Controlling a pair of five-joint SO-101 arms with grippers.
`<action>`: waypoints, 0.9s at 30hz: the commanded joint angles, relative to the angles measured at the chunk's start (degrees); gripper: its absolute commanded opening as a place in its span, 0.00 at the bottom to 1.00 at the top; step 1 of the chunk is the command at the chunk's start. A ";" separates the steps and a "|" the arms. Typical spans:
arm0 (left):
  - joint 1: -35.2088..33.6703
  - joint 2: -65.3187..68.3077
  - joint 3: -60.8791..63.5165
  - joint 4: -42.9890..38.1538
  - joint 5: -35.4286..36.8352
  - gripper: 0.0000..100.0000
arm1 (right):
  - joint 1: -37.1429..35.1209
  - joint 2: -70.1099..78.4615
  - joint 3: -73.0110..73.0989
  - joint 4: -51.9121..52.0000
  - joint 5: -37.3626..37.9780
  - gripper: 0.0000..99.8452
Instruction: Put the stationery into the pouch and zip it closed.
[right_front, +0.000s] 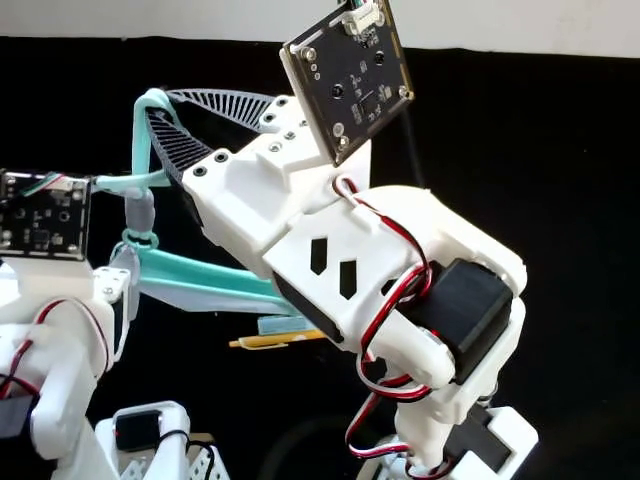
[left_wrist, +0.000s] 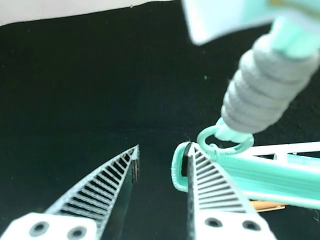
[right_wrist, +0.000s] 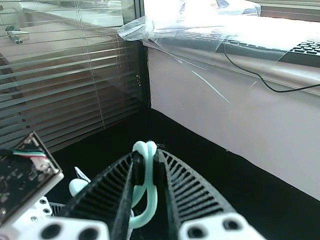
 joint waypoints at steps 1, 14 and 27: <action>1.36 -0.22 3.03 0.53 0.09 0.17 | 1.01 0.13 -0.13 -0.31 -0.18 0.01; 11.03 -0.22 6.55 0.53 -1.41 0.01 | 1.01 0.13 -0.13 -0.31 -0.18 0.01; 10.68 0.31 -4.62 0.44 -1.58 0.01 | 1.01 0.04 -0.13 11.30 -0.62 0.01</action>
